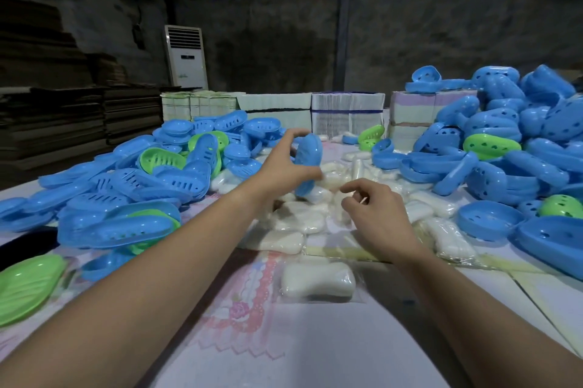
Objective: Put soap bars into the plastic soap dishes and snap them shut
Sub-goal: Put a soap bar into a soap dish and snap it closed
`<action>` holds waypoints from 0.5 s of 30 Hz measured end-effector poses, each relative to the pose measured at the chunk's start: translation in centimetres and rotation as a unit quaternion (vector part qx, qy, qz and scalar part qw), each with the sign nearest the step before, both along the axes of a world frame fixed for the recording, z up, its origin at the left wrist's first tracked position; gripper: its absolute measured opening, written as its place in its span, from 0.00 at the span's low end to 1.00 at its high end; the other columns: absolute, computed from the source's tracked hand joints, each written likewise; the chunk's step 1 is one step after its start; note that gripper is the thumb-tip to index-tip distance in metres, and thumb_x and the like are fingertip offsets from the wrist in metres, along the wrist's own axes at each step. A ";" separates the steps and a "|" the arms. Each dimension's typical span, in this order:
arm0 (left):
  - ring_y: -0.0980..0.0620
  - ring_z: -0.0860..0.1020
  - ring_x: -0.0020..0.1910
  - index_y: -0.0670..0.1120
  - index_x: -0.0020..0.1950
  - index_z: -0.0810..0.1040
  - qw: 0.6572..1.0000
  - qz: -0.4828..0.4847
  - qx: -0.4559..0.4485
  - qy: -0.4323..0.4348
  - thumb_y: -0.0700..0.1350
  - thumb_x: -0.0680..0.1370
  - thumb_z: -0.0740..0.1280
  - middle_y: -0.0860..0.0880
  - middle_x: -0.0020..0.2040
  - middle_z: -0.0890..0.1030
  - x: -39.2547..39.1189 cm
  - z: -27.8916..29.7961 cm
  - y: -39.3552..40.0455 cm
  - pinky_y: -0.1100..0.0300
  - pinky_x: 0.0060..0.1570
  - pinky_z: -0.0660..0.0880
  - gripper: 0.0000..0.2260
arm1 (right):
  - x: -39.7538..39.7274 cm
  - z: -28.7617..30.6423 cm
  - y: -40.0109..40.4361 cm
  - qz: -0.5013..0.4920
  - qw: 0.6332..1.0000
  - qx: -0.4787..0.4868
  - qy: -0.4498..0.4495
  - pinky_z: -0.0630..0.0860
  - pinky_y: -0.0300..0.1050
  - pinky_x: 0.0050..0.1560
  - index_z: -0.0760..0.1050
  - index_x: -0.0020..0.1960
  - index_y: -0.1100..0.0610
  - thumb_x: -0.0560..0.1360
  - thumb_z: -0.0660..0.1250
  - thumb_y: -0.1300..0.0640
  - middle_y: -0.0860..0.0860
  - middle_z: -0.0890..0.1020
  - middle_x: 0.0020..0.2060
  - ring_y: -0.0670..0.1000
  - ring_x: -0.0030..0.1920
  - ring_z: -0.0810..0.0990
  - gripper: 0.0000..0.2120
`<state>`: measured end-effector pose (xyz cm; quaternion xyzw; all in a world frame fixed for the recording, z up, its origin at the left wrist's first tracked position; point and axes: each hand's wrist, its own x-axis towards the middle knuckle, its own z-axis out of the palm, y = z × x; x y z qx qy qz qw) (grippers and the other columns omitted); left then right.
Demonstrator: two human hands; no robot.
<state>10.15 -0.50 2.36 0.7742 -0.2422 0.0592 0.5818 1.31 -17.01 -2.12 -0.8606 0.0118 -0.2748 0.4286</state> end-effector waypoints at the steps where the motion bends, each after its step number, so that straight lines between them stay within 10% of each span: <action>1: 0.50 0.78 0.51 0.63 0.65 0.70 0.997 -0.015 -0.063 0.042 0.42 0.70 0.77 0.48 0.57 0.74 -1.1 0.0 0.0 0.60 0.40 0.77 0.29 | 0.1 -0.1 -0.1 -0.009 1.000 -0.011 0.000 0.73 0.47 0.42 0.81 0.54 0.49 0.73 0.65 0.58 0.49 0.79 0.36 0.48 0.42 0.77 0.12; 5: 0.46 0.78 0.54 0.62 0.64 0.72 0.972 -0.033 -0.179 0.147 0.44 0.73 0.77 0.46 0.55 0.77 -4.2 -2.1 0.1 0.45 0.52 0.81 0.25 | 0.4 -0.6 -0.8 -0.059 0.994 -0.083 0.028 0.68 0.47 0.51 0.77 0.62 0.48 0.73 0.66 0.55 0.48 0.77 0.49 0.53 0.56 0.73 0.18; 8: 0.48 0.80 0.51 0.61 0.64 0.75 0.957 -0.065 -0.223 0.175 0.47 0.72 0.77 0.48 0.54 0.80 -5.2 -3.0 0.5 0.55 0.35 0.80 0.23 | 0.5 -0.6 -1.6 -0.127 0.975 -0.172 0.054 0.67 0.53 0.59 0.72 0.68 0.46 0.74 0.65 0.50 0.52 0.75 0.60 0.56 0.63 0.67 0.22; 15: 0.61 0.83 0.34 0.61 0.62 0.74 0.946 -0.123 -0.221 0.204 0.51 0.76 0.73 0.61 0.36 0.84 -5.6 -3.3 0.0 0.60 0.33 0.79 0.17 | 0.7 -0.6 -2.5 -0.136 0.927 -0.307 0.166 0.62 0.61 0.65 0.56 0.76 0.34 0.76 0.57 0.36 0.51 0.67 0.71 0.59 0.69 0.62 0.29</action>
